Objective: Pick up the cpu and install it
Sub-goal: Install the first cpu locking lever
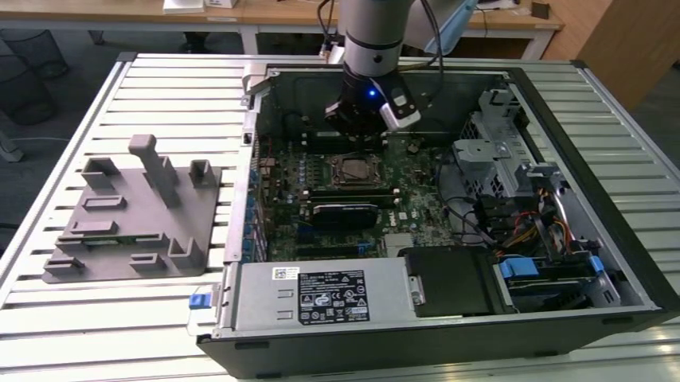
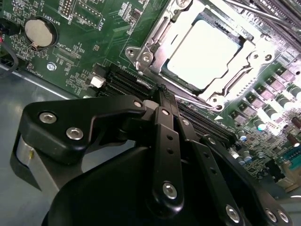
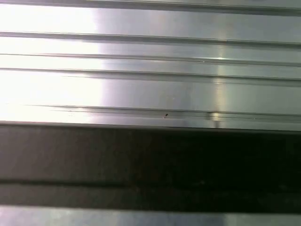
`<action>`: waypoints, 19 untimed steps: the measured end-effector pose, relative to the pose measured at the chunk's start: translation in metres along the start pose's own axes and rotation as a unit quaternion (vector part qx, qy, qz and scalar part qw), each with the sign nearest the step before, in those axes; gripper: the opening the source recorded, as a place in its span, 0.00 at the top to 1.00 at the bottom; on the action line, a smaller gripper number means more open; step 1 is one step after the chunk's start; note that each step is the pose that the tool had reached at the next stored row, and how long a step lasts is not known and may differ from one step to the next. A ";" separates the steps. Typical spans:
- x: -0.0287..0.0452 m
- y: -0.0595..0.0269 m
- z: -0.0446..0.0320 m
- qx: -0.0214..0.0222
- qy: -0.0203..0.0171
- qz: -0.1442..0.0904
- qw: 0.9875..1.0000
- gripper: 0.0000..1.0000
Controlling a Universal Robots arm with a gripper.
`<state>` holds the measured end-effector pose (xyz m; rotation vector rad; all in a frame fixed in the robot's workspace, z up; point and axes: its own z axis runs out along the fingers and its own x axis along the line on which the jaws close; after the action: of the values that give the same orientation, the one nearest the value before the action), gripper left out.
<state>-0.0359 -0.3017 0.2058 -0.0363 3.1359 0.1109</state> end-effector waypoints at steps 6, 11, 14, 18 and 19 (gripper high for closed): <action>-0.0025 0.0003 0.0007 0.000 0.000 -0.003 1.000 0.89; -0.0030 0.0002 0.0046 0.003 0.001 -0.003 1.000 0.89; -0.0036 0.0001 0.0065 0.006 0.001 -0.003 1.000 0.89; -0.0042 0.0001 0.0070 0.008 0.002 -0.003 1.000 0.89; -0.0042 0.0001 0.0070 0.008 0.002 -0.003 1.000 0.89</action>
<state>-0.0317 -0.3010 0.1988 -0.0468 3.1392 0.0849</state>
